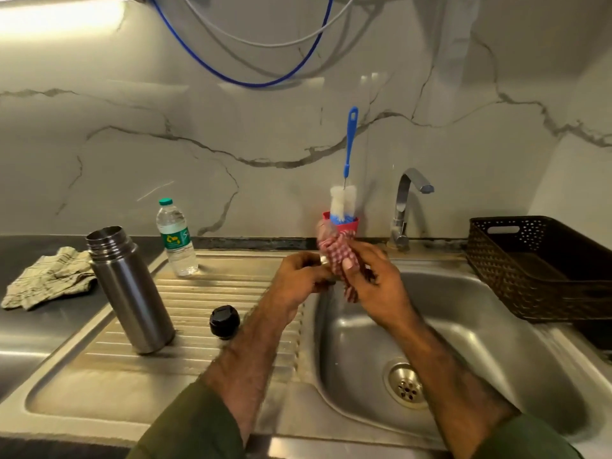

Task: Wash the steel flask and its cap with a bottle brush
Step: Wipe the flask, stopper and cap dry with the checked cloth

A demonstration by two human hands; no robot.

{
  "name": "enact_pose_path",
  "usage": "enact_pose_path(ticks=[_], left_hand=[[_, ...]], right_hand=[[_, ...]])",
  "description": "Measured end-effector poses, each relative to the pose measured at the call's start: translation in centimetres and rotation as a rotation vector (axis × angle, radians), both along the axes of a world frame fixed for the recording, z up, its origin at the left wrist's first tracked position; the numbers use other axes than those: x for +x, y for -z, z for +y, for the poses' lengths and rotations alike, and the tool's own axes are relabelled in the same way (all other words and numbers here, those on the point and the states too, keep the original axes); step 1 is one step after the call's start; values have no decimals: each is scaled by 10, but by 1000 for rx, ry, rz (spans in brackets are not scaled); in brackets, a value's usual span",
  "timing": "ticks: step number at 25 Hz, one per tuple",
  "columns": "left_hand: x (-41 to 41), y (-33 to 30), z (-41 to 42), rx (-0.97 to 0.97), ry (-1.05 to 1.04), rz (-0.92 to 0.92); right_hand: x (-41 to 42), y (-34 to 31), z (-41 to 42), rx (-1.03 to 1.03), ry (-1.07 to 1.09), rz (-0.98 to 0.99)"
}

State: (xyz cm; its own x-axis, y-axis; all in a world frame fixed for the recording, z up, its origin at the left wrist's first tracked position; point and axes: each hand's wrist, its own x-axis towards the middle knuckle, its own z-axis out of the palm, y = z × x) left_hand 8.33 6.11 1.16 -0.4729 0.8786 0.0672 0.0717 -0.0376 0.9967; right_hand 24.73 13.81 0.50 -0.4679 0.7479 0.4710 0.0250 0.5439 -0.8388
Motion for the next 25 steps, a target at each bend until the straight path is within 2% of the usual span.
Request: enact_pose_path(ticks=[1,3,4,6,8,9,12,14,20,25], left_hand=[[3,2,1,35,0,10],[1,5,3,106,56,87],[0,5,2,139,119,122],[3,9,-1,180,234,133],[10,13,2,194,217,83],[14,15,4,208,160,29],[14,13,6,256,78,-240],[14,11,5,257,93,-304],[3,9,5,213,-63,-376],[-4,11,3,213,20,-213]], right_hand=[[1,3,3,129,-15,-86],[5,6,10,172,-40,-154],[5,5,11,96,-39,-120],[1,4,10,-192,20,0],[-4,-1,9,-460,97,-28],[-6,-3,8,-483,100,-44],[-2,-6,7,-314,66,10],[6,-10,10,-232,101,29],[24,-24,13,-245,125,-14],[25,-24,11,-32,33,-247]])
